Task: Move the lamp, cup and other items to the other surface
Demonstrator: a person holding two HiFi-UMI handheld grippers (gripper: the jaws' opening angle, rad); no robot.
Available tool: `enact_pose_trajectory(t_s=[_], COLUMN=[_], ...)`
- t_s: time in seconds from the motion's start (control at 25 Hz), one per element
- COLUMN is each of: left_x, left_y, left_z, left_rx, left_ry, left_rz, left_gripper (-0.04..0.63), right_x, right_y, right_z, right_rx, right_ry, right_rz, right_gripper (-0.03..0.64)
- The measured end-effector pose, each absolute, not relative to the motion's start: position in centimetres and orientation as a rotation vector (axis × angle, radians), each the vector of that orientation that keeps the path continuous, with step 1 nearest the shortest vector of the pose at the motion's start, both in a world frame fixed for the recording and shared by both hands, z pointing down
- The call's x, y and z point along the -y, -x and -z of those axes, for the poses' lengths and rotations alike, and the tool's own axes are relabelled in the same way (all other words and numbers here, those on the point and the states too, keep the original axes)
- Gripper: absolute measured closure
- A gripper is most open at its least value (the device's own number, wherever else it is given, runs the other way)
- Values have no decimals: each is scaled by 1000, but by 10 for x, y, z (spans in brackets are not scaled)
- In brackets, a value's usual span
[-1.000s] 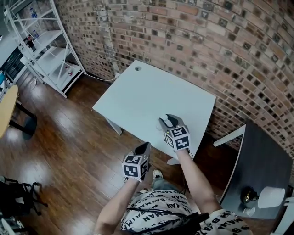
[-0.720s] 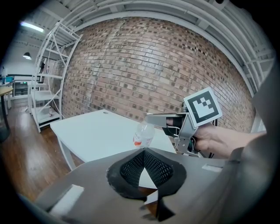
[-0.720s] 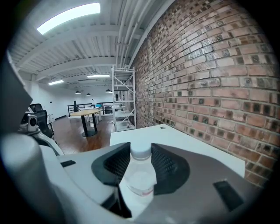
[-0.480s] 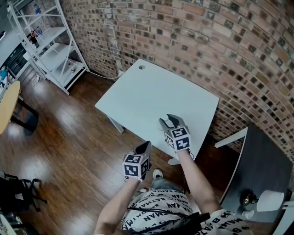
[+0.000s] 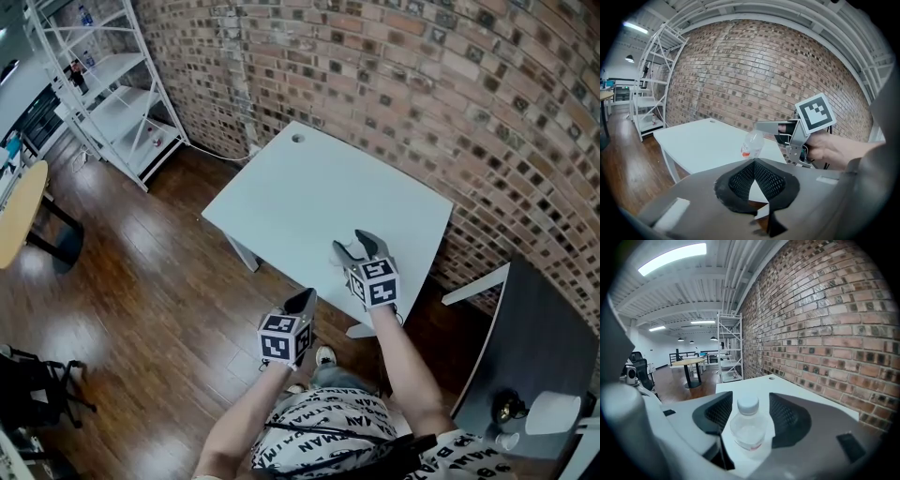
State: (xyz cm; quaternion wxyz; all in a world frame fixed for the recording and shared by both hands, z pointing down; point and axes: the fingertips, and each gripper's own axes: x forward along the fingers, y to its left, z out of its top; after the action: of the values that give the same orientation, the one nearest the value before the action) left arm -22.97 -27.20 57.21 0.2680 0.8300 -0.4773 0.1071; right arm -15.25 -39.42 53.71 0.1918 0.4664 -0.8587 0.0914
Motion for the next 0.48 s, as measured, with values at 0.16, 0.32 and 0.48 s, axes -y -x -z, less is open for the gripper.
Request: enact_pose_trajectory(t_s=[0.16, 0.32, 0.48], left_x=[270, 271, 261], left_y=[234, 230, 215], left_z=[-569, -559, -556], left_rx=[1282, 1248, 1156], left_ry=[-2250, -2298, -2350], left_rz=[-278, -273, -282], left_gripper=[595, 595, 595], right_x=[382, 355, 313], right_y=[147, 120, 78], right_z=[-514, -499, -521], right_rx=[2444, 2420, 2325], right_ry=[-1366, -1495, -1627], right_rz=[-233, -269, -382], right_gripper=[354, 354, 356])
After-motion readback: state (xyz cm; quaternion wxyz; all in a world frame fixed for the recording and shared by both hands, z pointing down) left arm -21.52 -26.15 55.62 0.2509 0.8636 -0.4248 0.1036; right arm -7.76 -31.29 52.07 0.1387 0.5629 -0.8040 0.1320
